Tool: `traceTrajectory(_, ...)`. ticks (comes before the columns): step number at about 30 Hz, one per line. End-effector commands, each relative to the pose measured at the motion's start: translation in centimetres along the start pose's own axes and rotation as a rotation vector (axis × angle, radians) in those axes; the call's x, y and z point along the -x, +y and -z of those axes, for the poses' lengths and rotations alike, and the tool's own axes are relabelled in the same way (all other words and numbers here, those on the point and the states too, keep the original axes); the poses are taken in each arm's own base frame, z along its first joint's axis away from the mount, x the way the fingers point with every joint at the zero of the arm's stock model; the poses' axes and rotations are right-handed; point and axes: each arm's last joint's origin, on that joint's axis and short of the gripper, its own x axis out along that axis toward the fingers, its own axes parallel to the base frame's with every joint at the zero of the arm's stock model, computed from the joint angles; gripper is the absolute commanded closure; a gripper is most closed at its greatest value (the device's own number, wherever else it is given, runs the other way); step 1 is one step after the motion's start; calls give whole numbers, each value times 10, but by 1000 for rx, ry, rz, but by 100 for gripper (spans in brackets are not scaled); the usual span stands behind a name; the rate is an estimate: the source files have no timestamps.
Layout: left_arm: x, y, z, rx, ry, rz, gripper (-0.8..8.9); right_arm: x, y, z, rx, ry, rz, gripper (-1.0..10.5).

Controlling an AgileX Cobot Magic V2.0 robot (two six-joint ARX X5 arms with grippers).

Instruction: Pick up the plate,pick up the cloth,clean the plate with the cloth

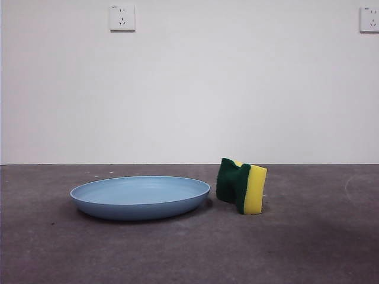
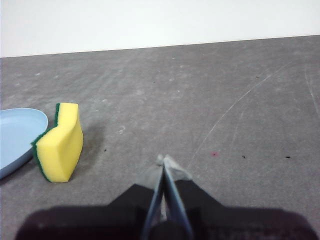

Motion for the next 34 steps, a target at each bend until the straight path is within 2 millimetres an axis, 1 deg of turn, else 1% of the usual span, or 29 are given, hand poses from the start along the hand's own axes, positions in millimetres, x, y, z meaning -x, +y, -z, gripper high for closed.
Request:
traceTrajectory(1, -1, 0, 4, -11, 9, -3, 816, -1, 0, 3, -10, 13, 1, 946)
traceTrajectory(13, -1, 0, 4, -9, 7, -1, 816, -1, 0, 3, -11, 13, -2, 946)
traceTrajectory(20, -1, 0, 1, 16, -23, 0, 816, -1, 0, 3, -14, 13, -2, 947)
traceTrajectory(24, -1, 0, 1, 33, -25, 2, 819, 0, 0, 1, -60, 7, -2, 956)
traceTrajectory(28, 1, 0, -5, 109, -22, 8, 819, 3, 1, -10, -125, -4, 5, 957)
traceTrajectory(31, 4, -1, -14, 144, -10, 29, 819, 4, 1, -21, -163, -2, 5, 957)
traceTrajectory(34, 7, -2, -27, 165, 11, 28, 819, 4, 2, -36, -171, 15, 7, 957)
